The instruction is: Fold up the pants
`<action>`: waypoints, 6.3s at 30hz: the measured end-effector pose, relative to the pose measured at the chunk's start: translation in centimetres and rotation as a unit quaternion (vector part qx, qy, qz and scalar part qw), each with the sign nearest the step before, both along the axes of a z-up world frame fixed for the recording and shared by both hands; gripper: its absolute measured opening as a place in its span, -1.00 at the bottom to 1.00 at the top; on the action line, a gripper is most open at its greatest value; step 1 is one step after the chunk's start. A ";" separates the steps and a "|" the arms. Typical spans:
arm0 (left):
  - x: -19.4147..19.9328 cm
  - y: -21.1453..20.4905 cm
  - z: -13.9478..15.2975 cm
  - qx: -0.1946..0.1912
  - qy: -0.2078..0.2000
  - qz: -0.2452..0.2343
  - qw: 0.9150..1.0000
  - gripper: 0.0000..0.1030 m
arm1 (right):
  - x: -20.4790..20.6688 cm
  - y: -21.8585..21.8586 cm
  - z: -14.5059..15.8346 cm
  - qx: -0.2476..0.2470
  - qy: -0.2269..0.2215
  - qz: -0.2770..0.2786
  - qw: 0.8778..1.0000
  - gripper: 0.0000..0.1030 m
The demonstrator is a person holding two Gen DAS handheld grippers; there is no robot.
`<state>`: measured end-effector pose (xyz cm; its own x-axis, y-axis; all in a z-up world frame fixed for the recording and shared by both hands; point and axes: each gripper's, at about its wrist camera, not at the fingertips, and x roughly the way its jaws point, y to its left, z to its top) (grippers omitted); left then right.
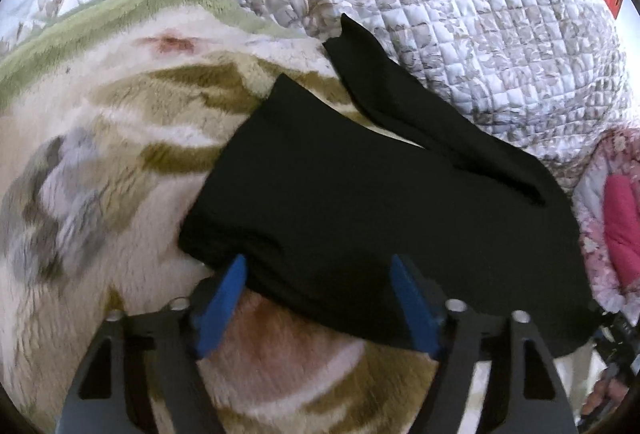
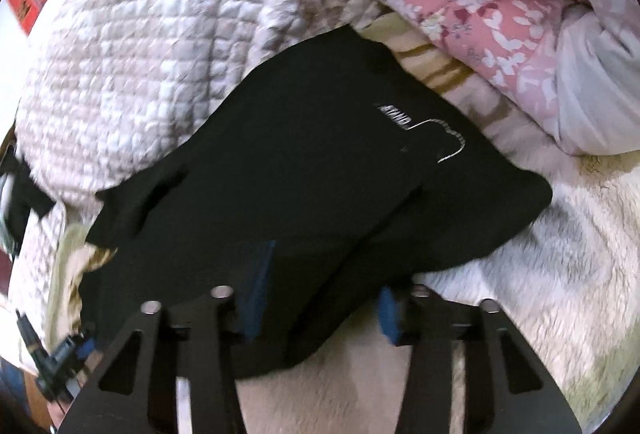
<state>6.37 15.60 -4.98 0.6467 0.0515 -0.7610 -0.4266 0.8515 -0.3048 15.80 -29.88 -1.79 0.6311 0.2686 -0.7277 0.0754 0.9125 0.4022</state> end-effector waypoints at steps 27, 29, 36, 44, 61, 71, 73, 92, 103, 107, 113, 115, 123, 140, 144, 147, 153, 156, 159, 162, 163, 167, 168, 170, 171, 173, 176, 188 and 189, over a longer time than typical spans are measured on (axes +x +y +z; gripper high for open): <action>-12.8 1.4 2.7 0.028 -0.006 0.007 1.000 -0.89 | -11.3 -3.2 1.6 0.047 0.043 -0.010 0.998 -0.89; -12.8 1.3 1.3 0.026 0.007 0.001 1.000 -0.89 | -10.9 -3.1 0.0 0.036 0.074 -0.007 0.997 -0.87; -12.7 1.0 0.3 0.037 0.025 0.002 0.999 -0.80 | -11.6 -3.4 1.4 0.006 0.063 -0.026 0.998 -0.49; -13.8 2.4 2.8 0.069 0.013 0.039 0.997 -0.79 | -13.4 -5.0 2.8 -0.001 0.041 -0.095 0.995 -0.49; -6.8 -10.2 2.3 0.048 -0.001 -0.172 0.984 -0.32 | -10.7 2.1 1.2 -0.134 0.026 0.080 0.987 -0.49; -5.6 -9.5 1.5 0.059 0.038 -0.165 0.984 -0.28 | -10.2 1.7 1.0 -0.123 0.025 0.098 0.987 -0.11; -5.3 -9.4 2.4 0.065 0.038 -0.162 0.984 -0.21 | -10.1 2.1 1.8 -0.110 0.008 0.110 0.988 -0.02; 1.9 -11.3 6.8 0.116 -0.019 -0.187 0.975 -0.04 | -2.2 7.8 3.7 -0.134 -0.041 0.239 0.961 0.09; 13.3 -9.4 5.4 0.130 0.003 -0.206 0.970 -0.02 | 9.0 9.6 2.6 -0.189 -0.042 0.292 0.937 0.15; 17.7 -8.3 4.6 0.140 0.010 -0.204 0.969 0.19 | 13.5 10.2 2.4 -0.205 -0.044 0.318 0.925 0.27; 22.7 -7.2 2.4 0.162 0.037 -0.187 0.968 0.27 | 19.4 10.6 0.8 -0.231 -0.019 0.327 0.916 0.30; 23.7 -7.2 1.5 0.170 0.048 -0.187 0.966 0.27 | 20.8 10.9 -0.5 -0.240 0.002 0.335 0.911 0.30; 24.4 -9.6 -0.2 0.212 0.049 -0.202 0.955 -0.13 | 20.8 12.4 -1.8 -0.267 0.011 0.357 0.895 -0.81; 10.2 -9.8 10.1 0.181 -0.048 -0.186 0.964 -0.92 | 1.4 12.8 8.5 -0.278 -0.122 0.349 0.887 -0.86; 5.0 -9.8 10.7 0.163 -0.063 -0.188 0.966 -0.92 | -4.2 11.7 7.8 -0.259 -0.118 0.348 0.893 -0.86; 0.6 -10.2 9.6 0.150 -0.057 -0.187 0.969 -0.91 | -7.6 10.4 5.8 -0.235 -0.087 0.342 0.906 -0.86; -4.5 -11.4 4.6 0.125 0.004 -0.189 0.974 -0.91 | -10.5 8.5 -0.4 -0.205 0.014 0.321 0.924 -0.80; -6.1 -11.8 2.6 0.113 0.038 -0.189 0.975 -0.88 | -11.6 7.8 -0.8 -0.181 0.024 0.306 0.934 -0.69; -7.6 -11.3 2.5 0.097 0.039 -0.188 0.977 -0.86 | -12.2 7.4 -0.7 -0.164 0.029 0.292 0.942 -0.49; -8.8 -10.4 3.1 0.084 0.036 -0.182 0.979 -0.82 | -13.4 6.6 -0.3 -0.131 0.026 0.273 0.953 -0.18; -9.3 -10.1 3.2 0.080 0.034 -0.178 0.980 -0.75 | -13.7 6.2 -0.1 -0.117 0.025 0.264 0.957 -0.13; -9.5 -8.5 4.7 0.062 0.014 -0.156 0.986 -0.32 | -14.1 5.3 0.5 -0.074 0.019 0.234 0.969 -0.11; -9.2 -8.3 5.1 0.061 0.008 -0.153 0.986 -0.26 | -14.1 5.3 0.5 -0.069 0.019 0.228 0.971 -0.11; -8.1 -8.4 5.9 0.066 -0.002 -0.153 0.986 -0.24 | -13.7 5.1 0.3 -0.059 0.024 0.217 0.974 -0.11; -7.3 -8.6 6.3 0.068 -0.005 -0.158 0.985 -0.20 | -13.5 5.1 0.2 -0.055 0.029 0.211 0.975 -0.11; -5.5 -9.1 6.8 0.068 -0.008 -0.166 0.984 -0.18 | -13.4 4.8 0.0 -0.051 0.035 0.198 0.978 -0.11; -2.9 -10.2 7.3 0.085 -0.014 -0.175 0.981 -0.18 | -13.4 4.2 0.0 -0.047 0.040 0.180 0.982 -0.11; 3.5 -12.2 3.2 0.139 0.051 -0.189 0.971 -0.18 | -13.0 2.1 -1.3 -0.026 0.073 0.145 0.986 -0.11; 3.6 -12.2 2.9 0.140 0.056 -0.190 0.970 -0.18 | -12.9 2.1 -1.4 -0.025 0.074 0.144 0.987 -0.11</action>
